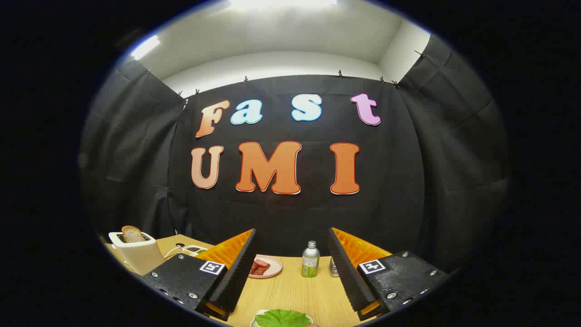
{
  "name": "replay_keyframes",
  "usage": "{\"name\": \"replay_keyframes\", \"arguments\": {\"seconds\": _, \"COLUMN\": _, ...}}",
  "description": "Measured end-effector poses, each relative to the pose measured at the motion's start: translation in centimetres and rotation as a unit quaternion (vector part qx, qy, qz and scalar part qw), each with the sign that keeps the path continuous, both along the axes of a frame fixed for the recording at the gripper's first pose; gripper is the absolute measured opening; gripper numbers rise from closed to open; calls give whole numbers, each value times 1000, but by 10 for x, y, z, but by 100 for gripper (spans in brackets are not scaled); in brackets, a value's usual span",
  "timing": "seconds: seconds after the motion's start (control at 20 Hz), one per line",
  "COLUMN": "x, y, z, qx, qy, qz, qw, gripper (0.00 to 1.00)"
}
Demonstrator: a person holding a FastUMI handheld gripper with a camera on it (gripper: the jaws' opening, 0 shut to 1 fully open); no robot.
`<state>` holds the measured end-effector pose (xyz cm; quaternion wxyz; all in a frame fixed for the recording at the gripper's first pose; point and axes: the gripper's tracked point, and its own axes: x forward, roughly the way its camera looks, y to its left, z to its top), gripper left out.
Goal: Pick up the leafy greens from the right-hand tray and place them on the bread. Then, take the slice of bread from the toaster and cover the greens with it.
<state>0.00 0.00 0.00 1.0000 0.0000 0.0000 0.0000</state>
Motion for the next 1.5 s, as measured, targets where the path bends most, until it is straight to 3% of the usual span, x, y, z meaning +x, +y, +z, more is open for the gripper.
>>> {"name": "replay_keyframes", "arguments": {"seconds": 0.8, "x": -4, "y": -12, "z": -11, "qx": -9, "qy": 9, "qz": -15, "qw": 1000, "gripper": 92}}
{"name": "replay_keyframes", "arguments": {"seconds": 1.5, "x": 8, "y": -22, "z": -61, "qx": 1, "qy": 75, "qz": -31, "qw": 997, "gripper": 92}}
